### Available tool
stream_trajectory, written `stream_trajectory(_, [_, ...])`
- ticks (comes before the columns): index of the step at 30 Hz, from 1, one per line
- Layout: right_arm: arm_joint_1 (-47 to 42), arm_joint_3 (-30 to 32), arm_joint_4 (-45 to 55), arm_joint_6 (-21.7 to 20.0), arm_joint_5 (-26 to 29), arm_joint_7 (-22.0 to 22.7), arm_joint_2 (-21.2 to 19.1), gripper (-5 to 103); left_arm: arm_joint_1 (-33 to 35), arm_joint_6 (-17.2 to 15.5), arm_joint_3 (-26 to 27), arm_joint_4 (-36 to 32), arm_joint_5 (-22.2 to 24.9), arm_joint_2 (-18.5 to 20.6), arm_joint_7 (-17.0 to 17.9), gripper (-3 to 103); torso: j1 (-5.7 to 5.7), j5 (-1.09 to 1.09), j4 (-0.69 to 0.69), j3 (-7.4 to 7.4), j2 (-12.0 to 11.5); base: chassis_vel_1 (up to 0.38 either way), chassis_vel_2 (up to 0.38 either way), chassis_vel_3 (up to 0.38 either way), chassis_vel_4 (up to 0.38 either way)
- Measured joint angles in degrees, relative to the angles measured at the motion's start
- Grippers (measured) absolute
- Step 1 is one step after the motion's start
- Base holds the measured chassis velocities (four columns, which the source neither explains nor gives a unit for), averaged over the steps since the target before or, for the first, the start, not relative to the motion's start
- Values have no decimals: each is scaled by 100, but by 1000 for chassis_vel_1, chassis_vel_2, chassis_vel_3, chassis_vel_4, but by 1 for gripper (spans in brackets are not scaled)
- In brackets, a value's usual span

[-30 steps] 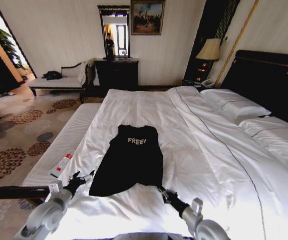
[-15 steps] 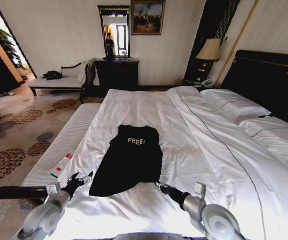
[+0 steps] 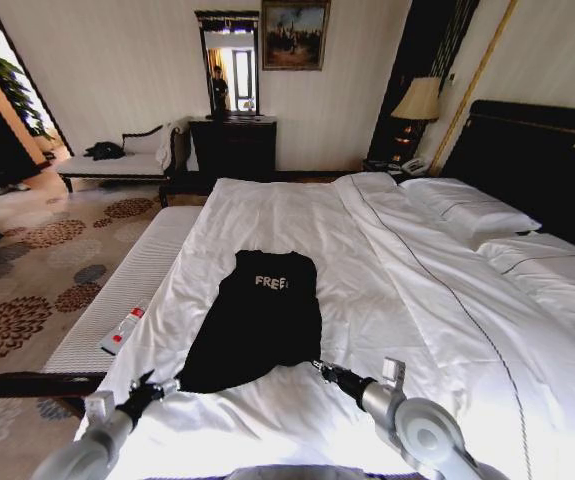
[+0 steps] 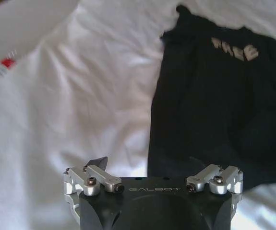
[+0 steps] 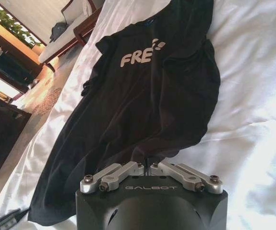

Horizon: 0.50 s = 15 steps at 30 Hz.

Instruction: Fold the clothes on the bed.

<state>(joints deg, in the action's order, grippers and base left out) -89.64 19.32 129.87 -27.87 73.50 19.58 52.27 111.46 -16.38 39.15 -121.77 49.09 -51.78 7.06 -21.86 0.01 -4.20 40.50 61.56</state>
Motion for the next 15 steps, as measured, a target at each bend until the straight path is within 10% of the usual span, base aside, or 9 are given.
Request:
stream_trajectory(7, [-35,11,-48,25,-43,-18,21,1,-311,-157,-360,222,133,-47,48,93,0,-1,0,0,0,0,0,0,0])
stream_trajectory(15, [-56,-6,-73,35,-77,-25,64,1,-920,-319,-785,336,287,-45,165,62,0,-1,-1,0,0,0,0,0,0])
